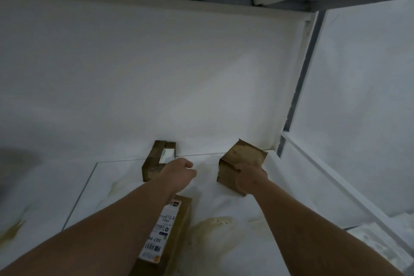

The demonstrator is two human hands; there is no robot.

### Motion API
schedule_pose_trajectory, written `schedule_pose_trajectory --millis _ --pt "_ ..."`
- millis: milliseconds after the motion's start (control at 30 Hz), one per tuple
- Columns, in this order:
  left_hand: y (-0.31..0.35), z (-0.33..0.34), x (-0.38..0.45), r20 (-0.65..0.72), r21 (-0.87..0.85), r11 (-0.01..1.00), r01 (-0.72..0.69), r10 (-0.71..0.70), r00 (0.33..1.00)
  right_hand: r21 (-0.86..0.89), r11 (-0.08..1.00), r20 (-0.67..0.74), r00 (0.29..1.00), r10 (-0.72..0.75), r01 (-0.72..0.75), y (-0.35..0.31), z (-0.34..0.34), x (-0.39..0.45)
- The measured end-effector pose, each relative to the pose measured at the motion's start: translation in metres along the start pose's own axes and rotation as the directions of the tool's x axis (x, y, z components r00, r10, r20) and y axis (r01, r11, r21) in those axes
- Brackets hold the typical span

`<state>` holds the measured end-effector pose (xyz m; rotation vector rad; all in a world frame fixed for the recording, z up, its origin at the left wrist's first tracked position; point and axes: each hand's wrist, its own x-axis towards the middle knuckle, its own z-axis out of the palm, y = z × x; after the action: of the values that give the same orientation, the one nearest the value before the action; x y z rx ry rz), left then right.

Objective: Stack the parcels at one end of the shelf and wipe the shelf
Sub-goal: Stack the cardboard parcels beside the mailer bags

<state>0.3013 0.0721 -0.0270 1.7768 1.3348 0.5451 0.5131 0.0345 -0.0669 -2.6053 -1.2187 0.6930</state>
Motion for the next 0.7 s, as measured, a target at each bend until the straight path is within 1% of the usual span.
schedule_pose_trajectory --millis 100,167,233,333,433,533,600,700 --pt "0.001 0.004 0.001 -0.008 0.006 1.000 0.013 -0.012 1.000 0.005 0.999 0.038 0.999 0.037 -0.038 0.009 0.006 0.022" --pt "0.002 0.006 0.004 -0.014 0.005 1.000 0.021 -0.021 1.000 0.017 1.000 0.023 0.999 -0.023 0.023 0.009 0.000 0.022" --pt "0.004 0.007 0.005 -0.015 0.009 1.000 0.026 -0.025 1.000 -0.016 0.997 -0.034 0.996 -0.082 0.081 0.004 -0.010 0.006" --pt "0.008 0.012 0.008 -0.018 0.019 0.999 0.028 -0.027 0.999 -0.026 0.998 -0.137 0.989 -0.061 0.058 0.005 -0.012 -0.008" --pt "0.011 0.015 0.011 -0.012 0.020 0.999 0.030 -0.030 0.999 -0.075 0.994 -0.161 0.983 -0.088 0.076 0.013 -0.009 -0.016" --pt "0.012 0.019 0.011 0.001 0.029 0.999 0.034 -0.034 0.999 -0.119 0.984 -0.232 0.960 -0.157 0.132 0.017 -0.007 -0.018" --pt "0.011 0.020 0.011 0.007 0.028 0.999 0.043 -0.043 0.999 -0.111 0.980 -0.198 0.963 -0.184 0.165 0.017 -0.005 -0.017" --pt "0.011 0.021 0.009 0.028 0.041 0.998 0.056 -0.057 0.998 -0.025 0.967 -0.148 0.956 -0.254 0.253 0.016 -0.010 -0.021"
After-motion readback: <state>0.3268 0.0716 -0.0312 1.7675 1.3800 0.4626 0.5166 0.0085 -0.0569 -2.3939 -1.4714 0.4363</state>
